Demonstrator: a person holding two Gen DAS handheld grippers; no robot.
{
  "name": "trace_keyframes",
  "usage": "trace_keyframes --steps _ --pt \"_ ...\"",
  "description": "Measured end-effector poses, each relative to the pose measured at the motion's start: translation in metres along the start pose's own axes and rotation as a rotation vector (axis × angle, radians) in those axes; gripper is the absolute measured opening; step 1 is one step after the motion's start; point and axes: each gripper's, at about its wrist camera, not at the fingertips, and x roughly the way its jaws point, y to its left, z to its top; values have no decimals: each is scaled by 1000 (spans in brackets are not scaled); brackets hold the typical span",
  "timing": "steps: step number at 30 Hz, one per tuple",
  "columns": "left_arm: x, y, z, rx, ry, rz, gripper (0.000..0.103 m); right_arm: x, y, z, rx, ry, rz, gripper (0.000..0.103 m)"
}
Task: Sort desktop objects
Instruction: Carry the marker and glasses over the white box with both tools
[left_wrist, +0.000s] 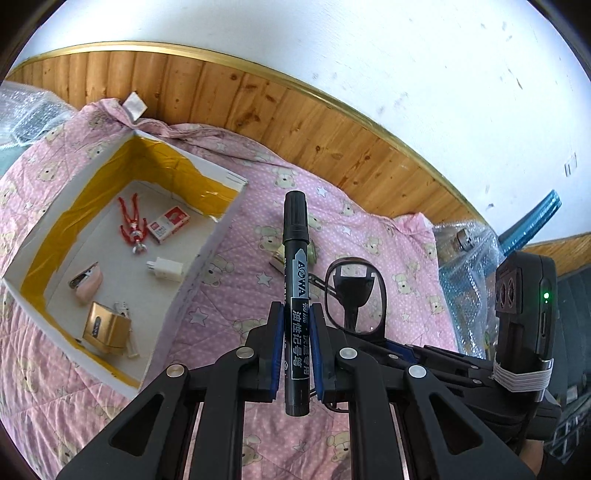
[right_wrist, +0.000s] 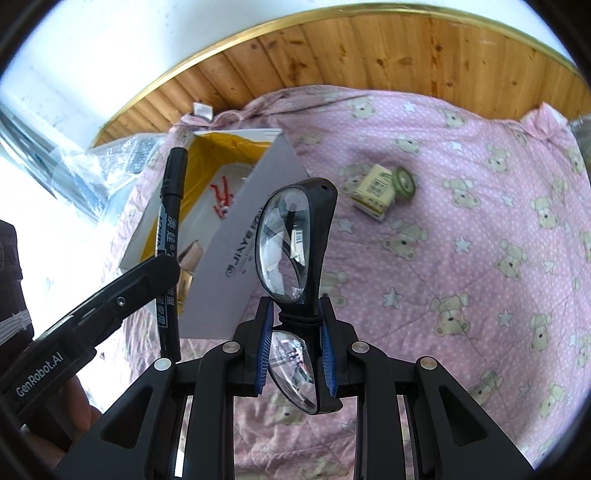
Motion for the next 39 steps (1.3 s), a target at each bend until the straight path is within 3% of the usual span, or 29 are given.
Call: trace_keyframes --steps 18,39 --pt "-41 52 7 -112 -85 27 14 5 69 21 -132 3 27 25" --pt "-48 102 30 -204 -127 83 14 25 124 64 -208 18 76 25"
